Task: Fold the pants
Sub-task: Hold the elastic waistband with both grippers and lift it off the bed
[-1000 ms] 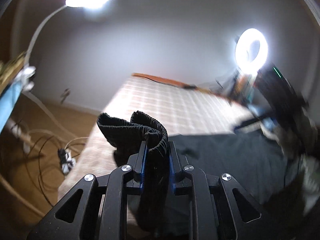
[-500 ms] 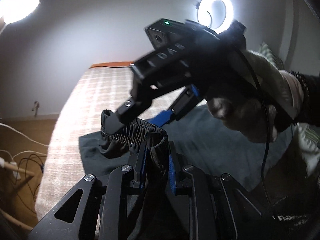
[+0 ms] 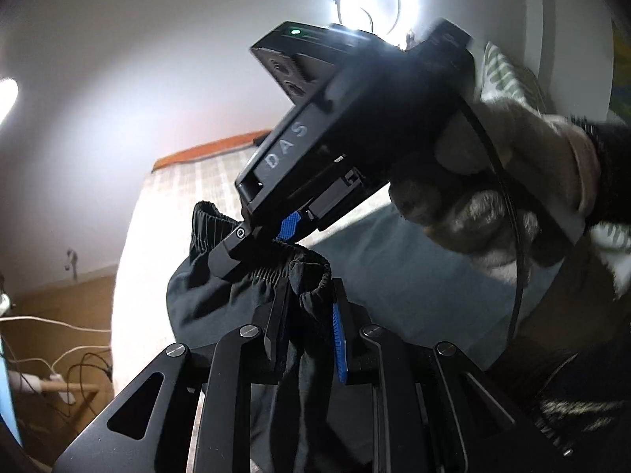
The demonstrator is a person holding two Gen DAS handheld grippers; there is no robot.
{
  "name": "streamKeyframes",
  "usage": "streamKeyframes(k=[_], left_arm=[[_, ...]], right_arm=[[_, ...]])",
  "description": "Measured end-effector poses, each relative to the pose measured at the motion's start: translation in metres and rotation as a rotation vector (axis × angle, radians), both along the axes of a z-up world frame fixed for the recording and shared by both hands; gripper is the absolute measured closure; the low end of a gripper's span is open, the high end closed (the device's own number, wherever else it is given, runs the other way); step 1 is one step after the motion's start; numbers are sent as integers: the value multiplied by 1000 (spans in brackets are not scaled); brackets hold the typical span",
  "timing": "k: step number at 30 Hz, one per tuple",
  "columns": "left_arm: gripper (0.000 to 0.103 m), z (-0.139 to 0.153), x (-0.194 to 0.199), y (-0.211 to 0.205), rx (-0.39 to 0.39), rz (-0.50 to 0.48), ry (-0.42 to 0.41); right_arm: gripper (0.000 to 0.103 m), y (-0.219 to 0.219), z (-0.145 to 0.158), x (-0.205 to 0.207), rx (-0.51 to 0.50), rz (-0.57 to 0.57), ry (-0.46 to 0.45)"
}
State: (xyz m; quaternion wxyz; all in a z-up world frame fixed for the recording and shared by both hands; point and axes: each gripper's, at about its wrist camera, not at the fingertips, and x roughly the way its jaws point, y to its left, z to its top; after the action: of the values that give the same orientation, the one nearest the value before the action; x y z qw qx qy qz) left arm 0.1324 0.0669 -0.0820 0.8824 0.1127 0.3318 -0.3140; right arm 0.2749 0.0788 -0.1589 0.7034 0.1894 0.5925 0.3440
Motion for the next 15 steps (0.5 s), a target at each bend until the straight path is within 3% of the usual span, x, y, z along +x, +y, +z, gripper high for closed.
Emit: streamKeyframes(k=[7, 15], left_arm=[[87, 43, -9, -25, -52, -37, -21], [87, 36, -24, -93, -83, -145, -23]], right_arm=[[87, -36, 53, -14, 57, -36, -103], [87, -115, 65, -58, 7, -102, -177]])
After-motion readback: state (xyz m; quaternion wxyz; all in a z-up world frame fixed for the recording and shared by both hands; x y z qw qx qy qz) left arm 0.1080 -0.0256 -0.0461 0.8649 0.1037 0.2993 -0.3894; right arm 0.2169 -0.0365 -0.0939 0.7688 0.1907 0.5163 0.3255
